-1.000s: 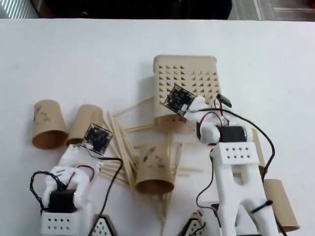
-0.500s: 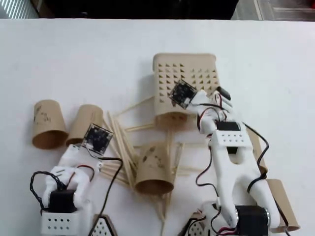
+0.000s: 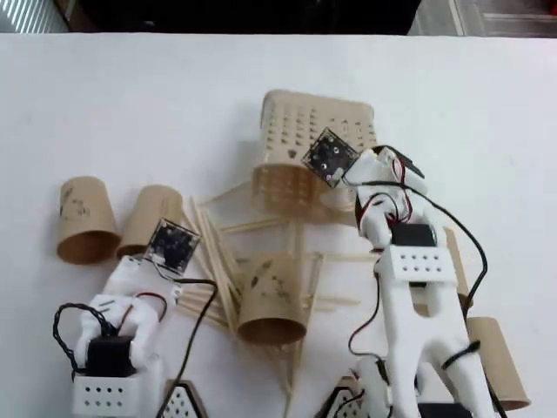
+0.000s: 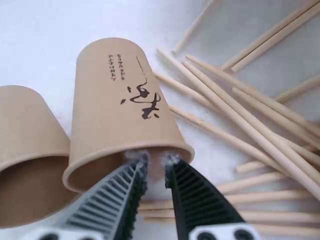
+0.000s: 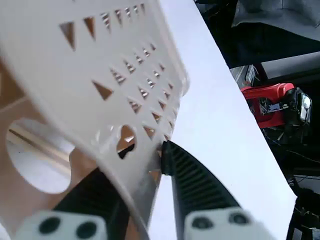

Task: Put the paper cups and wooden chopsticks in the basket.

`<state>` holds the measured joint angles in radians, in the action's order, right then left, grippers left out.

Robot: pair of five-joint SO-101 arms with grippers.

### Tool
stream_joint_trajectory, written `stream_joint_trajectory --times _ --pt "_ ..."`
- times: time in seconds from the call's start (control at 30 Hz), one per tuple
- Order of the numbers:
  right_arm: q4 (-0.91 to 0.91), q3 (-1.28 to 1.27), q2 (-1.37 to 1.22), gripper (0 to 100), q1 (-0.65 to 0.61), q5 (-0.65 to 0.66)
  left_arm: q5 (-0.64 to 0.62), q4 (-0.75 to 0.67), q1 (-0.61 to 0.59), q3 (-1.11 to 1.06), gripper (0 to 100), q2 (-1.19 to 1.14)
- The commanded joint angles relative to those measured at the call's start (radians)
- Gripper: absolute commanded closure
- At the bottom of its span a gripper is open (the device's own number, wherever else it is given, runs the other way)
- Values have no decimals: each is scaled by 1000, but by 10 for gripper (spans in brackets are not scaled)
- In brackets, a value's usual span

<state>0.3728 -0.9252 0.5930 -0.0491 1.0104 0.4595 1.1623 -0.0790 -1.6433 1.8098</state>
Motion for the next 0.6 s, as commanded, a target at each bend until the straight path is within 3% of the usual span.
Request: stream_joint_trajectory --times 0.0,0.23,0.57 --pt "54 14 134 978 4 -6 11 -14 8 5 921 8" --pt "251 212 157 978 31 -17 11 -21 8 -15 921 8" --pt "406 466 -58 978 68 -75 11 -23 8 -15 921 8"
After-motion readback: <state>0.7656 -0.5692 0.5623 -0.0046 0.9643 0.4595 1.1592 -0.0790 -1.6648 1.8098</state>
